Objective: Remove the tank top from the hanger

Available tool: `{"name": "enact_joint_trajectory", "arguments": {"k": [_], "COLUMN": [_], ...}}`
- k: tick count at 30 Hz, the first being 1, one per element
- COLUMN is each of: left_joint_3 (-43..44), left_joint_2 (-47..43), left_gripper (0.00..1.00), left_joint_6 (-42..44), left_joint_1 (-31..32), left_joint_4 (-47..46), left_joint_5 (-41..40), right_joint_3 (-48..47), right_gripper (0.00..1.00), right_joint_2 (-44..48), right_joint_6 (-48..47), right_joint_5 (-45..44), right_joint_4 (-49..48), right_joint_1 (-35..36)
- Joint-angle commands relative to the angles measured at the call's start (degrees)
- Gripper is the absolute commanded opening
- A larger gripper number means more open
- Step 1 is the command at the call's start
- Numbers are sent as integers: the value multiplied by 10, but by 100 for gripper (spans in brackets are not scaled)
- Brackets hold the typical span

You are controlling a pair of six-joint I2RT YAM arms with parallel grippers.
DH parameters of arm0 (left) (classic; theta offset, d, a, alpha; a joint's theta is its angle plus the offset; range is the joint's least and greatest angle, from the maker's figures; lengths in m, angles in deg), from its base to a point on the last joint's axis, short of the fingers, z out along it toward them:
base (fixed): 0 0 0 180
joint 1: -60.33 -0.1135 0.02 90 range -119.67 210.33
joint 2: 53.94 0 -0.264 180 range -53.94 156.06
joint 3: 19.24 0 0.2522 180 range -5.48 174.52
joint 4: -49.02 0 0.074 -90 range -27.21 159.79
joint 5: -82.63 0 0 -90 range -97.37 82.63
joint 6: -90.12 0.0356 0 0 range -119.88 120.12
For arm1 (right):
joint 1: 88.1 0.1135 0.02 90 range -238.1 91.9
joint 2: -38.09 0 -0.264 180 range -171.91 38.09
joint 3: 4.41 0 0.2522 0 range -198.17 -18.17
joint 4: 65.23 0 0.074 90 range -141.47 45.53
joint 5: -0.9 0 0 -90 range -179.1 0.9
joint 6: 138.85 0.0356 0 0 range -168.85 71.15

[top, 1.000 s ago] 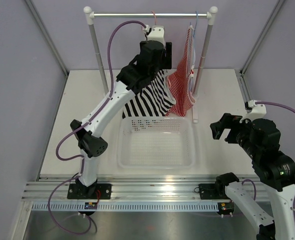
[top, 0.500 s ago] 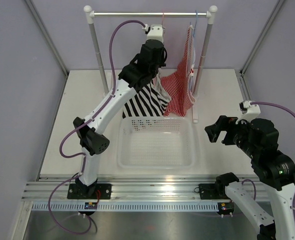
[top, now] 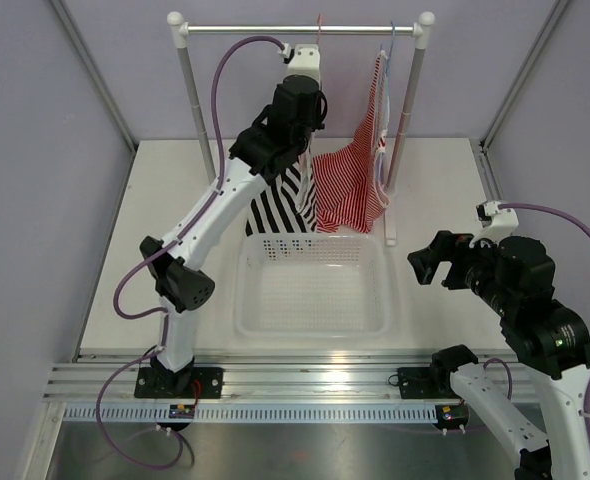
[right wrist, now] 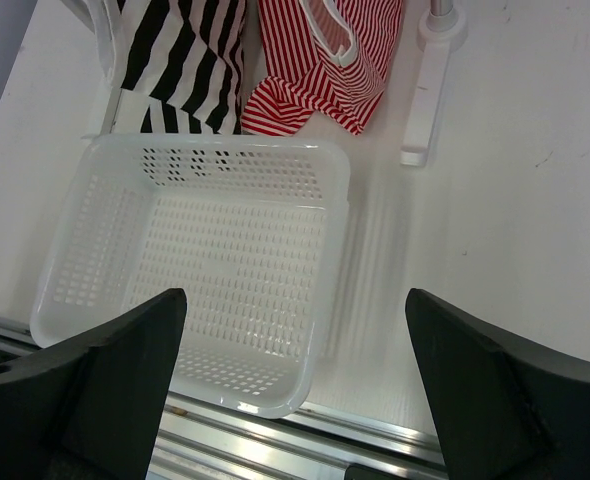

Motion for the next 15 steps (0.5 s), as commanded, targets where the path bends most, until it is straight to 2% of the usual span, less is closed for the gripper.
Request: {"name": "enact_joint_trajectory", "arguments": {"k": [1, 6, 11, 15], "left_joint_3": [-22, -36, -41, -109], "left_joint_2": [-86, -123, -140, -178], "left_gripper": [0, 0, 0, 0], "left_joint_6": [40, 61, 78, 108], "left_joint_1": [-5, -15, -18, -19], "left_joint_4": [-64, -91, -65, -59], "left_joint_5": [-33, -14, -8, -14], "right_joint_3": [2, 0, -5, -11], "right_gripper": [100, 99, 99, 100], "right_joint_2": [4, 8, 8, 11], "right_joint_6": [1, 1, -1, -2], "right_joint_5": [13, 12, 9, 11], "right_joint_4": [-19, -18, -14, -8], "right_joint_1": [5, 5, 5, 5]}}
